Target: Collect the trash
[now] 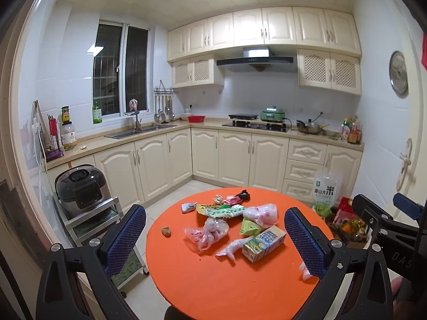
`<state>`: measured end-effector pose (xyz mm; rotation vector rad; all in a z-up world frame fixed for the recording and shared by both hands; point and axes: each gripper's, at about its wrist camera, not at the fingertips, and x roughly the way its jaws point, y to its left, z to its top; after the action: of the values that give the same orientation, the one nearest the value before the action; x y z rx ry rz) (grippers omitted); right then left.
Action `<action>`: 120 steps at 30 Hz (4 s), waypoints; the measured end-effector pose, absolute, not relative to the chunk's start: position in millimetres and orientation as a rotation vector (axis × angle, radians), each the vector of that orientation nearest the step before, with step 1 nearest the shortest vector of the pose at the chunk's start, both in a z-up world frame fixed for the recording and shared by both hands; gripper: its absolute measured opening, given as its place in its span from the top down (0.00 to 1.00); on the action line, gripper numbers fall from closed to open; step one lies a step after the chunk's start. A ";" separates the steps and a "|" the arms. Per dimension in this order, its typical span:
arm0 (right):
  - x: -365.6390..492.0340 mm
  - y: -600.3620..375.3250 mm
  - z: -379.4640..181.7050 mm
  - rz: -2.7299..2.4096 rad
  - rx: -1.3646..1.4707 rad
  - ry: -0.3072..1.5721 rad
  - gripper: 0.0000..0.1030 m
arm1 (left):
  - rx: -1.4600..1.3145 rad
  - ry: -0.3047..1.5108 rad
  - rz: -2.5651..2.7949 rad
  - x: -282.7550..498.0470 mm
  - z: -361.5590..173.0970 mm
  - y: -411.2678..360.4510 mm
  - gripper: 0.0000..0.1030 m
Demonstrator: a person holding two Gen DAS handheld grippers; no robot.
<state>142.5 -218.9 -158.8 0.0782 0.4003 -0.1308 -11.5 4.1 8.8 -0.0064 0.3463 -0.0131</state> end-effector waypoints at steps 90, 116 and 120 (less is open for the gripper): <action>300.8 -308.5 -380.5 -0.161 0.136 0.939 0.63 | 0.104 0.888 -0.223 310.4 -205.7 -76.7 0.01; 281.3 -323.5 -376.3 -0.157 0.174 0.918 0.64 | 0.010 0.845 -0.411 279.3 -212.9 -56.5 0.57; 278.3 -326.3 -373.4 -0.148 0.184 0.910 0.64 | 0.000 0.834 -0.403 268.5 -204.2 -57.3 0.58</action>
<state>278.3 -326.3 -373.4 0.1835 0.9099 -0.1485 268.5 -57.3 -204.2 -0.0002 0.8339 -0.4027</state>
